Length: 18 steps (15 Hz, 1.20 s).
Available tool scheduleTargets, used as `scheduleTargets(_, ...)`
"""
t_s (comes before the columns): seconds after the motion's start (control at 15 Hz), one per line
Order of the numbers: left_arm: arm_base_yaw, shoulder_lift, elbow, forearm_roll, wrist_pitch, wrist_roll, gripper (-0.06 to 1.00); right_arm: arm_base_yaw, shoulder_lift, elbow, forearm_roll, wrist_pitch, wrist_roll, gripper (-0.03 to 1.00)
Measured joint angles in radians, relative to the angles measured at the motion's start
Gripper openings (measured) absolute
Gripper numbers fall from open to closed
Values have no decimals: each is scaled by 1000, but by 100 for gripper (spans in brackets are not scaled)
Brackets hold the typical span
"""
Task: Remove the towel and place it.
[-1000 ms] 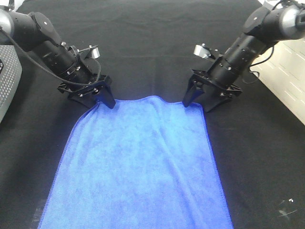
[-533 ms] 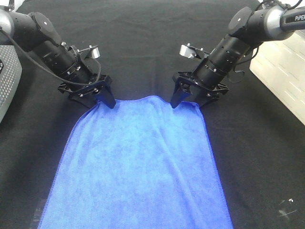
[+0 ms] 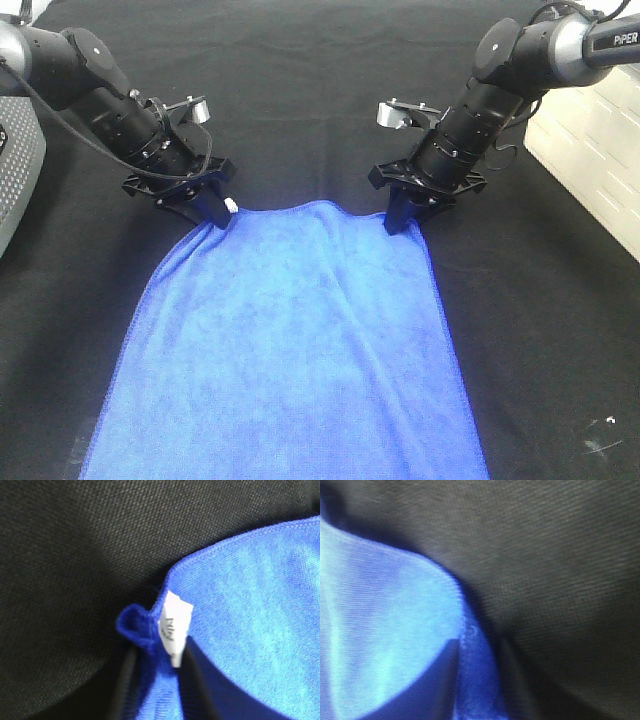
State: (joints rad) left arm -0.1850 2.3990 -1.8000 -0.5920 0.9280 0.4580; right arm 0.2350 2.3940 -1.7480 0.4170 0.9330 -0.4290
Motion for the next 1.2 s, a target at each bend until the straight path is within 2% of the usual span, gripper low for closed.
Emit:
scheduleTargets(0.2,0,0,0,3,-1,0,2,0,3,-1,-31,-9,0,0)
scheduleTargets(0.67,-1,0,-8,23,-29,23,1,5,-8,-16,-60,-12,-9,0)
scheduleTargets(0.93,-7,0,-123,99,-45,26,1,13,3,-179,-162,-7,-27,0)
scheduleTargets(1.2,-7,-3,-145,154,-124,26,1,13,3,-304,-214,-72,-30,0)
